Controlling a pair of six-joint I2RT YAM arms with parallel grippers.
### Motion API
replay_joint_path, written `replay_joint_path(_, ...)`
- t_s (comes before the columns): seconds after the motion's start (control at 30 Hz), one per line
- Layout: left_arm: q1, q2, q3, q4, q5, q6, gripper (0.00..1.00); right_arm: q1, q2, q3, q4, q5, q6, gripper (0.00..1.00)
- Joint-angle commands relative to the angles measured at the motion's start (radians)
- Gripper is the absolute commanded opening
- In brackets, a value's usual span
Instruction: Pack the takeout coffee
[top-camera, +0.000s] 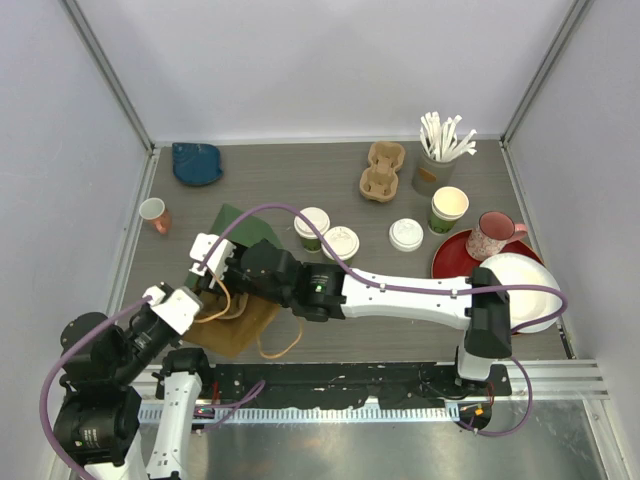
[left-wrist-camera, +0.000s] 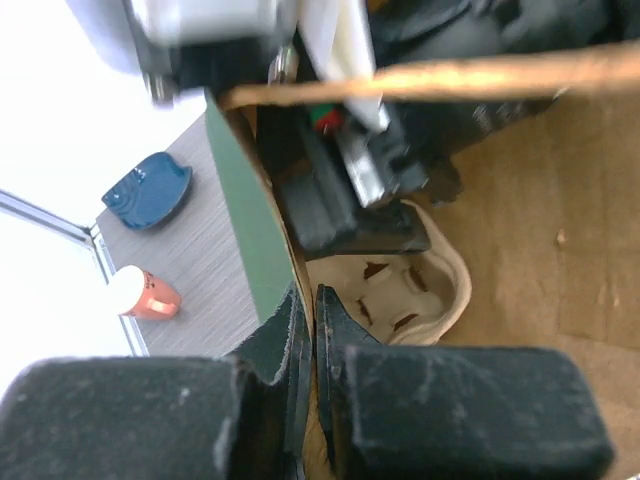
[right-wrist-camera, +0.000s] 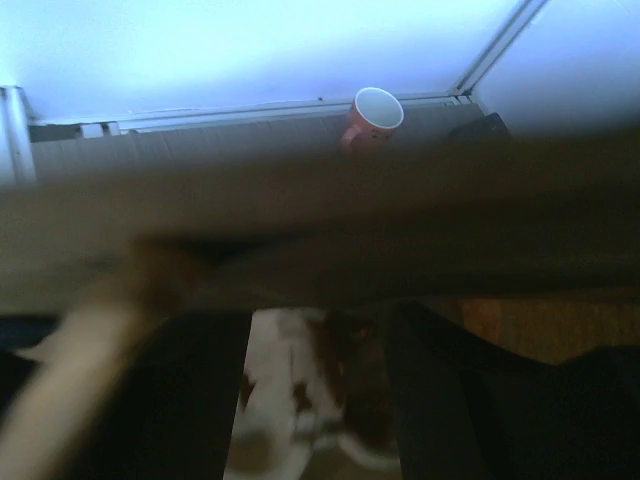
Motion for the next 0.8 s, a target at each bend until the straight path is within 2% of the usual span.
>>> replay_joint_path(0.0, 0.007, 0.029, 0.076, 0.067, 0.095, -0.119, 0.00, -0.036, 0.089, 0.086, -0.122, 0.117, -0.074, 0.59)
replay_joint_path(0.07, 0.007, 0.036, 0.093, 0.075, 0.107, -0.157, 0.00, -0.049, 0.100, 0.086, -0.151, 0.119, -0.056, 0.60)
replay_joint_path(0.2, 0.008, 0.037, 0.117, 0.074, 0.138, -0.182, 0.00, -0.099, 0.092, 0.069, -0.178, 0.024, -0.002, 0.63)
replay_joint_path(0.33, 0.016, 0.030, 0.114, 0.051, 0.086, -0.114, 0.00, -0.115, 0.019, -0.016, -0.177, -0.125, -0.014, 0.69)
replay_joint_path(0.37, 0.016, 0.026, 0.099, 0.049, 0.069, -0.097, 0.00, -0.112, 0.000, -0.035, -0.163, -0.139, -0.016, 0.83)
replay_joint_path(0.4, 0.016, 0.023, 0.090, 0.051, 0.046, -0.079, 0.00, -0.104, -0.015, -0.058, -0.148, -0.142, -0.019, 0.86)
replay_joint_path(0.5, 0.018, 0.027, 0.059, 0.083, -0.029, -0.114, 0.00, -0.024, -0.093, -0.194, 0.001, -0.041, -0.124, 0.87)
replay_joint_path(0.57, 0.018, 0.038, 0.053, 0.116, -0.048, -0.192, 0.00, 0.032, -0.127, -0.280, 0.119, 0.014, -0.218, 0.87)
replay_joint_path(0.63, 0.018, 0.044, 0.056, 0.135, -0.037, -0.256, 0.00, 0.036, -0.118, -0.258, 0.122, 0.037, -0.195, 0.87)
replay_joint_path(0.77, 0.019, 0.032, 0.094, 0.129, 0.091, -0.289, 0.00, 0.034, -0.058, -0.217, 0.087, 0.178, -0.200, 0.83)
